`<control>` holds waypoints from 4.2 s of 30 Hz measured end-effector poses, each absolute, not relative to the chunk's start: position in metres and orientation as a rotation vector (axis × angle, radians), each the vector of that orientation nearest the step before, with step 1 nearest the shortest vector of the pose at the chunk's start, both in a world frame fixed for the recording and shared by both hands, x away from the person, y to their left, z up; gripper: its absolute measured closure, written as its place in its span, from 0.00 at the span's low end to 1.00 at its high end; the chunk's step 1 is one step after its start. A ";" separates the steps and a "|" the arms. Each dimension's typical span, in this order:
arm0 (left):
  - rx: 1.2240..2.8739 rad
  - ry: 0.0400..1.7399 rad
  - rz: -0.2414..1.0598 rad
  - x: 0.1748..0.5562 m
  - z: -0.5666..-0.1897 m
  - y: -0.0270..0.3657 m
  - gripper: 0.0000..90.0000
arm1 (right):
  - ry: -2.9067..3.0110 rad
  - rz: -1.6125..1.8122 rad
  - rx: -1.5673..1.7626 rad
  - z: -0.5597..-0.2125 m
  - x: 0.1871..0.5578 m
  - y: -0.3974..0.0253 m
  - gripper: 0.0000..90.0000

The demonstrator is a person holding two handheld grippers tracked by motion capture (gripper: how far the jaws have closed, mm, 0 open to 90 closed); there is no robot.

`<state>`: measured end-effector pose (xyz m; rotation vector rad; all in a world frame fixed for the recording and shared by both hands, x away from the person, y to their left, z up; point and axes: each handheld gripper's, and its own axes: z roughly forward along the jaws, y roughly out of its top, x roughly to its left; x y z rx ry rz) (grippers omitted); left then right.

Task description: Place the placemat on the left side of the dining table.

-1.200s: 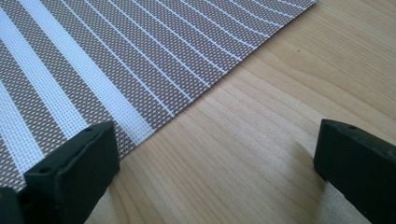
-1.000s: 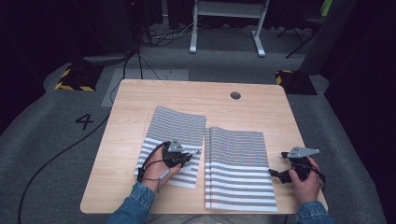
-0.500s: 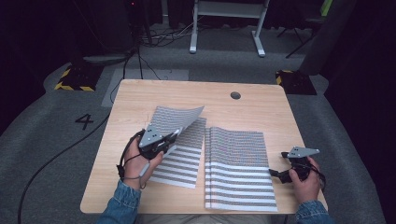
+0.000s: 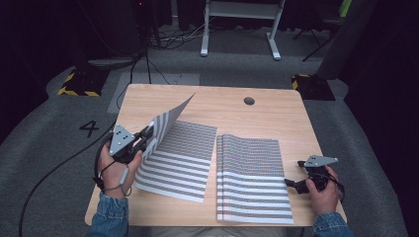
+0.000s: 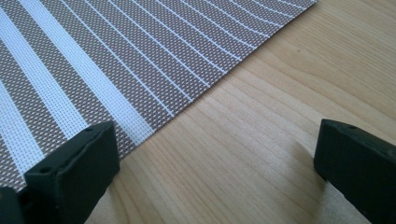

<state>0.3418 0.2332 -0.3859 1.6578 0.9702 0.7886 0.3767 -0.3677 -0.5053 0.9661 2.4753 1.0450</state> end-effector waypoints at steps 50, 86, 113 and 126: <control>2.121 1.106 0.410 0.379 -0.464 0.156 0.32 | 2.475 1.042 0.966 -0.505 0.377 -0.368 0.00; 2.163 1.226 0.403 0.391 -0.491 0.167 0.55 | 2.474 1.040 0.967 -0.505 0.377 -0.368 0.00; 1.952 0.812 0.317 0.357 -0.415 0.193 0.96 | 2.474 1.040 0.967 -0.505 0.377 -0.368 0.00; 2.082 0.575 0.229 0.321 -0.399 0.199 0.96 | 2.475 1.047 0.967 -0.505 0.377 -0.368 0.00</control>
